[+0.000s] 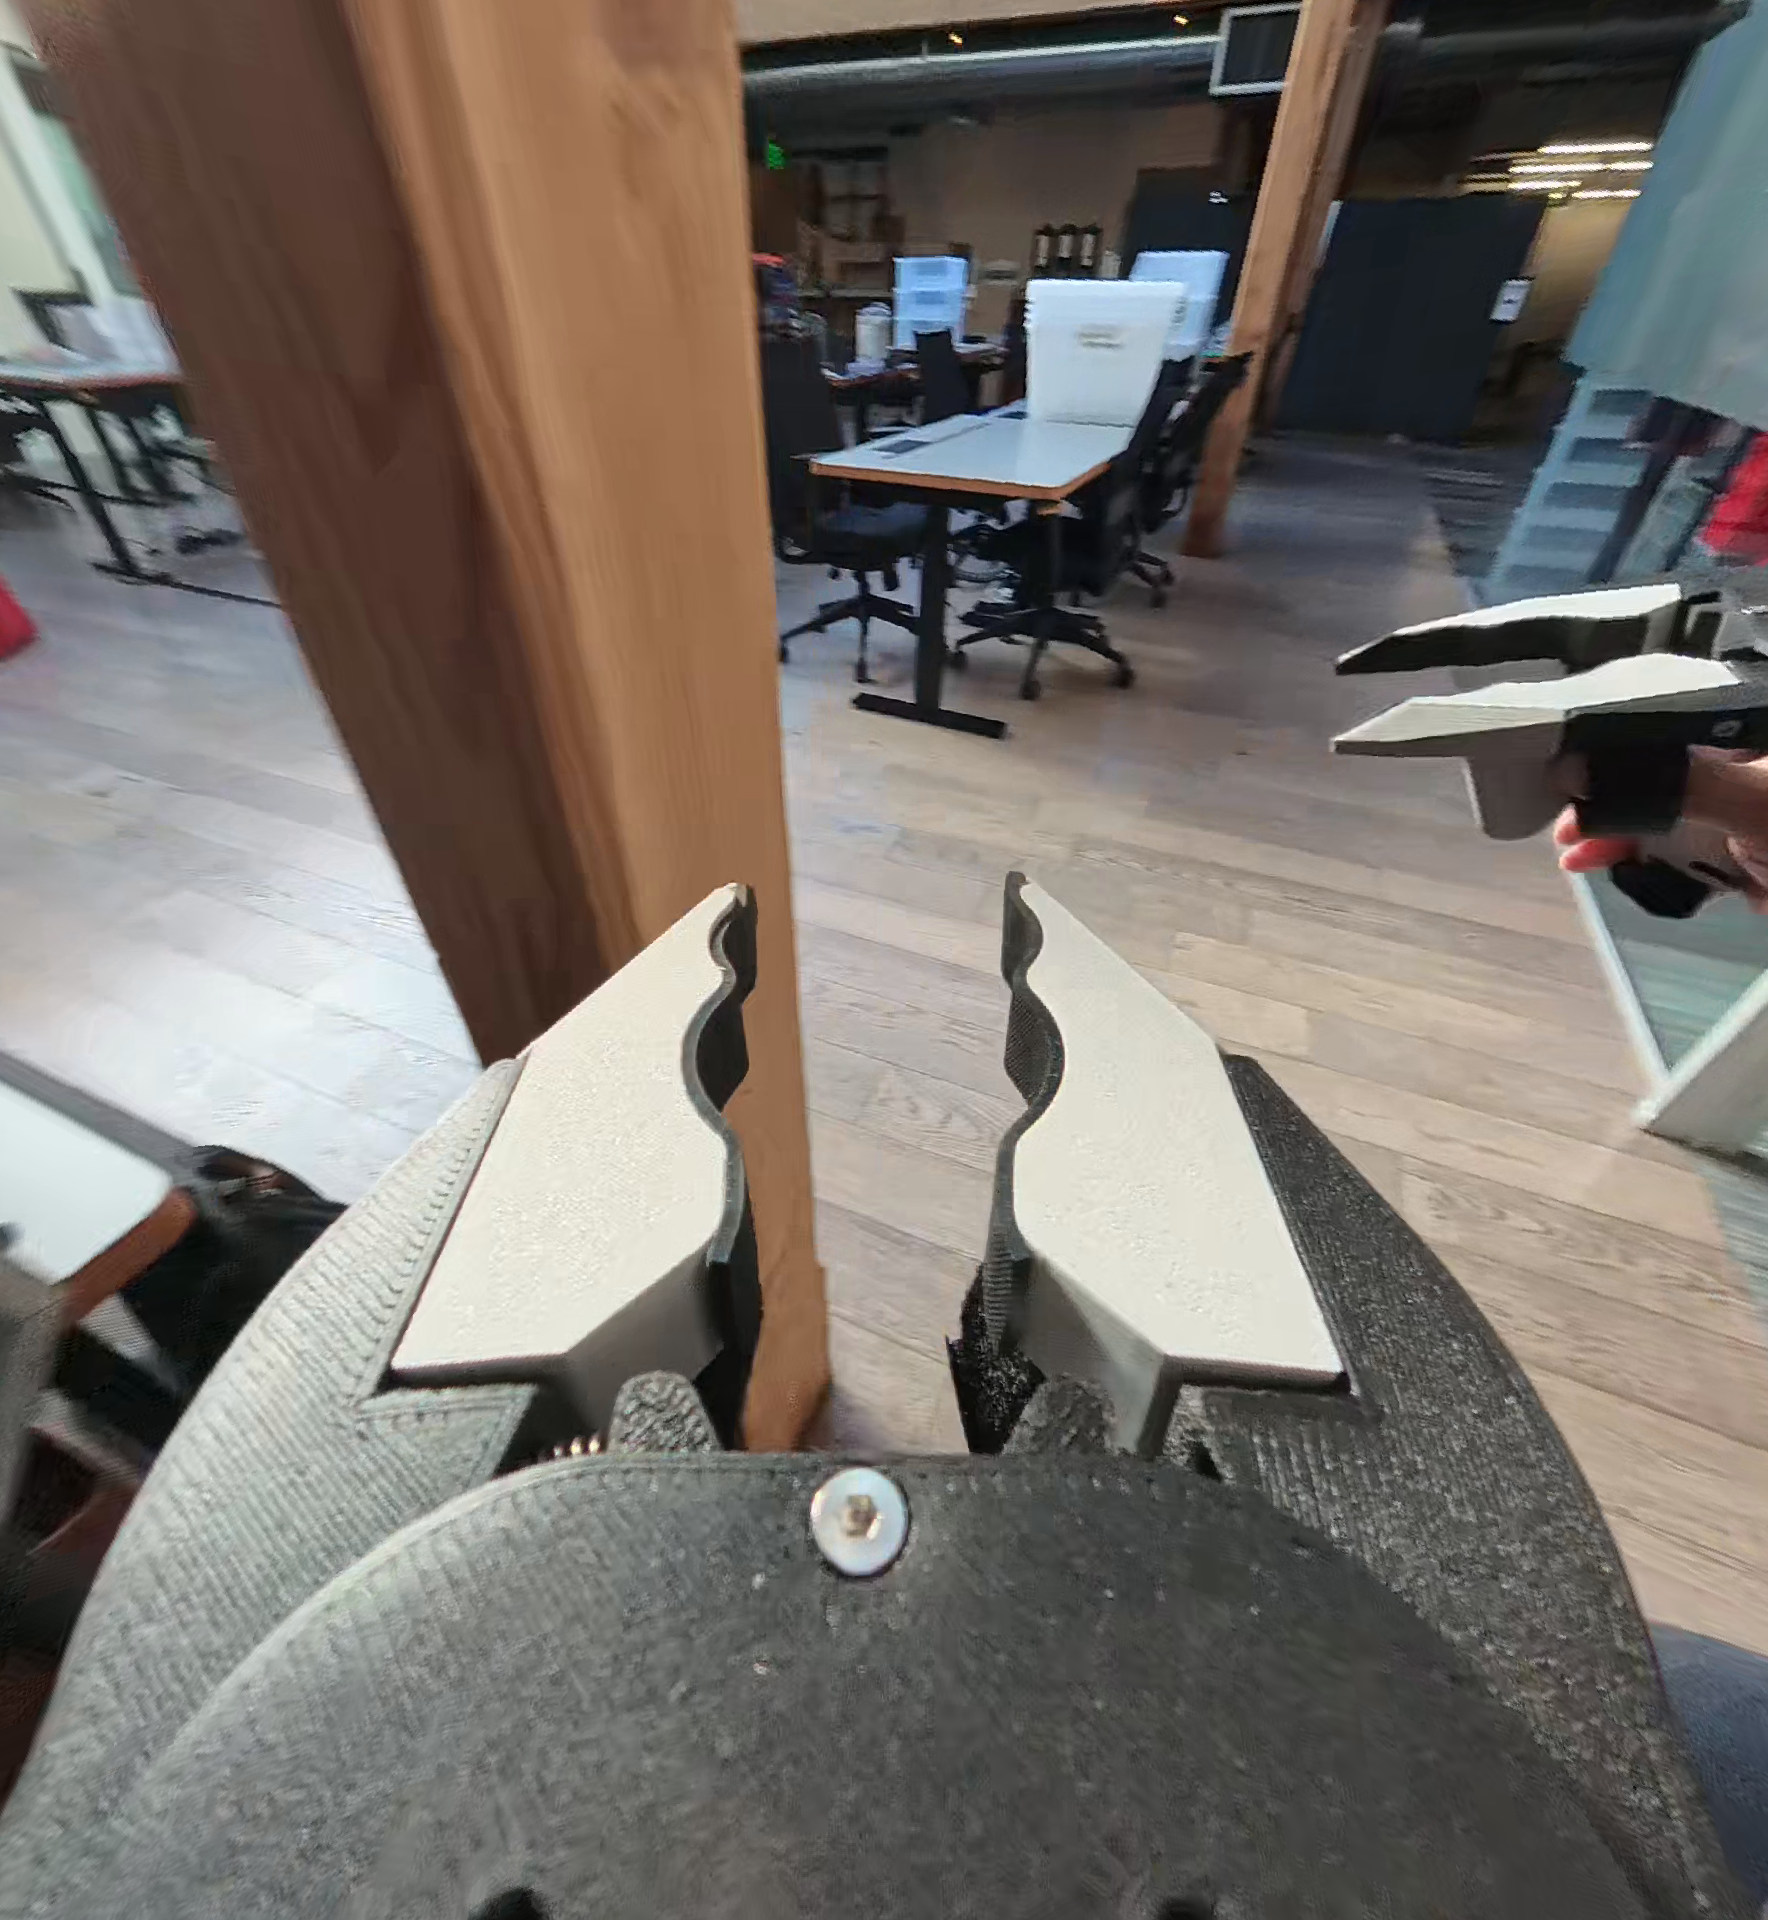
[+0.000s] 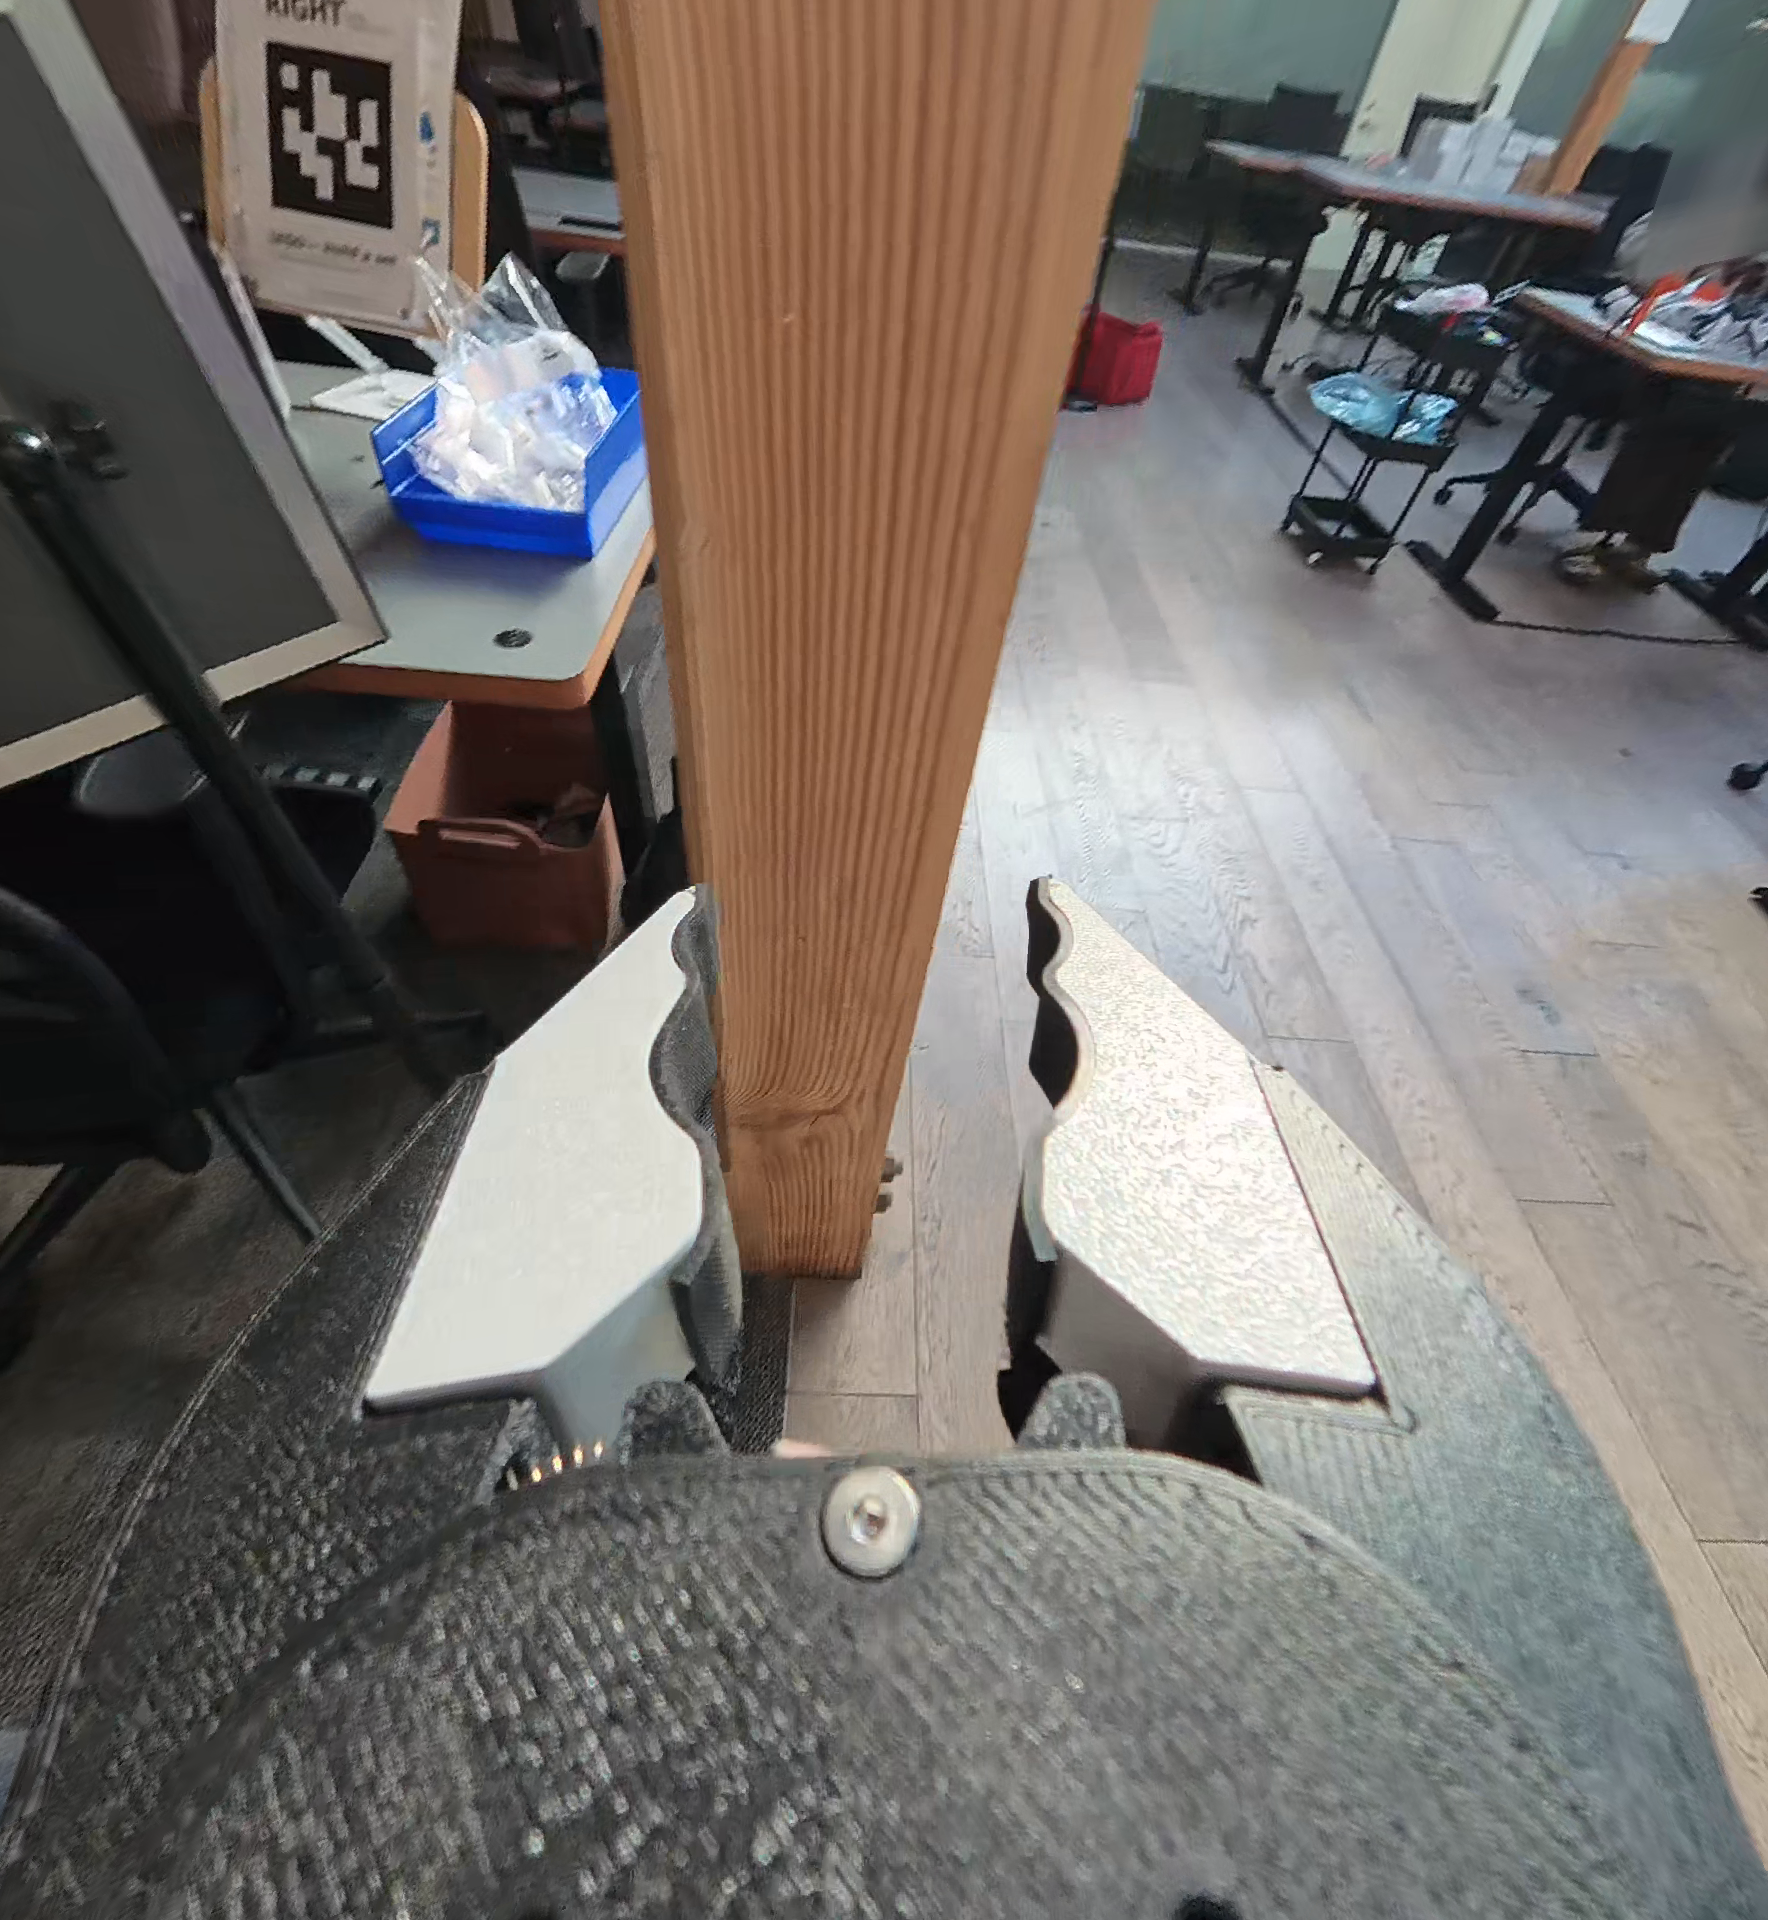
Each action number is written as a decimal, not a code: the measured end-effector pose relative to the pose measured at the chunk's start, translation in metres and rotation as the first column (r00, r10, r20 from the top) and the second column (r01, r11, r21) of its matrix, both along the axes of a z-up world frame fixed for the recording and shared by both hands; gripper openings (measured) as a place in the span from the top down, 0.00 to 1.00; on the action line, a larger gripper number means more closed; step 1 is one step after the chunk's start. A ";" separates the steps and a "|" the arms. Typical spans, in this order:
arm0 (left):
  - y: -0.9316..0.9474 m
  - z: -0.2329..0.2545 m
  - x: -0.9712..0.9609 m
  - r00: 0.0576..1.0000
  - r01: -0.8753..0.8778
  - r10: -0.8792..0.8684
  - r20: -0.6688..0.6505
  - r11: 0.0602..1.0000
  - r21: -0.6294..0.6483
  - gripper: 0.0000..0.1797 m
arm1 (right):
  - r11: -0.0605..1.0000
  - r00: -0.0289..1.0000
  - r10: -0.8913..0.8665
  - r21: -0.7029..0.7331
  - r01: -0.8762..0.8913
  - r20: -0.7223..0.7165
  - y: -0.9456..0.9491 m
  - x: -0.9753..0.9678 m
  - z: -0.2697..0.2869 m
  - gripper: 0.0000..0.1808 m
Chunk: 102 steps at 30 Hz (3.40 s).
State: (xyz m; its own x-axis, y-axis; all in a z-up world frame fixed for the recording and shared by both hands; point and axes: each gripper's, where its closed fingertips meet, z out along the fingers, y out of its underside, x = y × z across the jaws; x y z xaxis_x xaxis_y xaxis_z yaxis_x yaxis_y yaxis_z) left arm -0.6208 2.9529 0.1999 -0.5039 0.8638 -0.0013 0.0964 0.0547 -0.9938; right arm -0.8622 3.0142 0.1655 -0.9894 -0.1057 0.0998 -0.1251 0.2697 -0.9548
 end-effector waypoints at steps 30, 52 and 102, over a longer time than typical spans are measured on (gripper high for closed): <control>-0.288 0.030 -0.686 0.963 0.267 -0.266 -0.042 0.963 0.021 0.67 | 0.989 0.984 -0.145 -0.025 0.144 -0.103 -0.206 -0.557 0.074 0.66; -0.826 0.066 -0.606 0.894 -0.448 0.448 0.003 0.894 -0.007 0.68 | 0.965 0.969 0.241 -0.089 -0.245 -0.055 -0.778 -0.715 0.090 0.67; -1.930 0.095 -0.393 0.587 -0.806 0.806 -0.073 0.591 0.040 0.65 | 0.606 0.688 0.698 -0.348 -0.715 -0.199 -2.138 -0.475 0.150 0.59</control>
